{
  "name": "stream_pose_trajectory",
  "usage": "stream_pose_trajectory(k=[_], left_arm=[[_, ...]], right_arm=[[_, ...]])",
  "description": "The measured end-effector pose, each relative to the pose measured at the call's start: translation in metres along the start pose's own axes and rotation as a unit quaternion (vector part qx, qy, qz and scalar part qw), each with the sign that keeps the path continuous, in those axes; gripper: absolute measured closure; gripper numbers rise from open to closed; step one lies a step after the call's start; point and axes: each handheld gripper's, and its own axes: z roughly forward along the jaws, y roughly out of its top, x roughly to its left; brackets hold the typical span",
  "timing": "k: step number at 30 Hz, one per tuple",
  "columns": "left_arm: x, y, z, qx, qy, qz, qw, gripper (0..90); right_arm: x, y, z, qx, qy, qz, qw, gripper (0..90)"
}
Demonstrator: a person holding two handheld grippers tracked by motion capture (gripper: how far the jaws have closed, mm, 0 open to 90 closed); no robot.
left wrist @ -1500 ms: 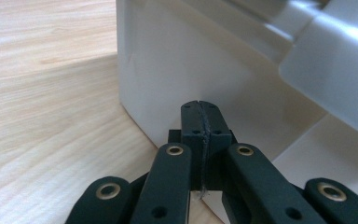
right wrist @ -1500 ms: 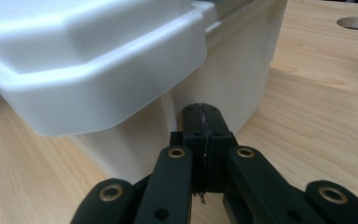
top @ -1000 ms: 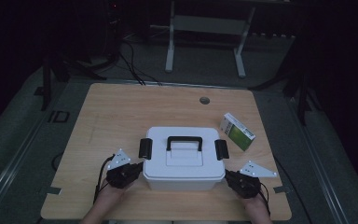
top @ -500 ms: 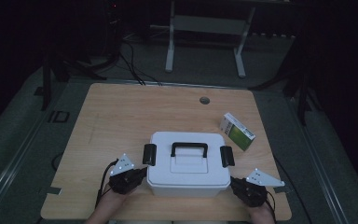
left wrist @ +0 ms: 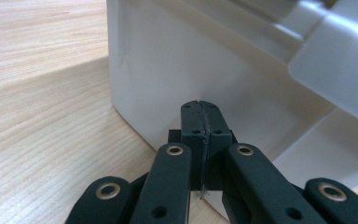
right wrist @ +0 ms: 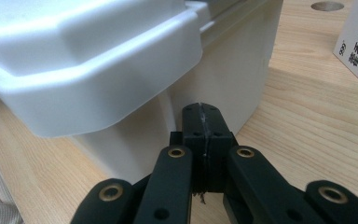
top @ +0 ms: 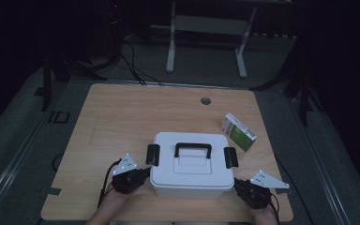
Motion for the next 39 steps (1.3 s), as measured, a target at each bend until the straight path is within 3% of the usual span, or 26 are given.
stream_pose_trajectory(k=[6,10,17,21,27,34,39], left_arm=[[0.001,0.001,0.0,0.002,0.001,0.002,1.0,89.7],[0.007,0.002,0.0,0.001,0.002,-0.012,0.9999,89.8],[0.012,0.003,-0.002,0.001,0.01,-0.012,0.9999,89.8],[0.017,0.004,-0.002,-0.001,0.011,-0.022,0.9997,89.8],[0.019,0.005,-0.002,-0.001,0.015,-0.013,0.9998,89.7],[0.026,0.005,-0.006,-0.008,0.016,-0.013,0.9998,83.0],[0.035,0.005,-0.014,0.006,0.034,-0.023,0.9991,69.4]], right_arm=[[-0.001,0.0,0.0,0.001,0.007,0.003,1.0,90.0],[0.0,0.003,0.004,0.003,0.006,0.003,1.0,90.0],[-0.001,0.008,0.013,0.004,0.006,-0.001,1.0,90.0],[-0.002,0.013,0.019,0.009,0.004,-0.007,0.9999,90.0],[-0.005,0.013,0.023,0.004,0.007,-0.006,0.9999,89.0],[-0.013,0.012,0.018,-0.005,-0.008,-0.005,0.9999,71.4],[-0.028,0.009,0.012,-0.019,-0.033,0.015,0.9992,38.6]])
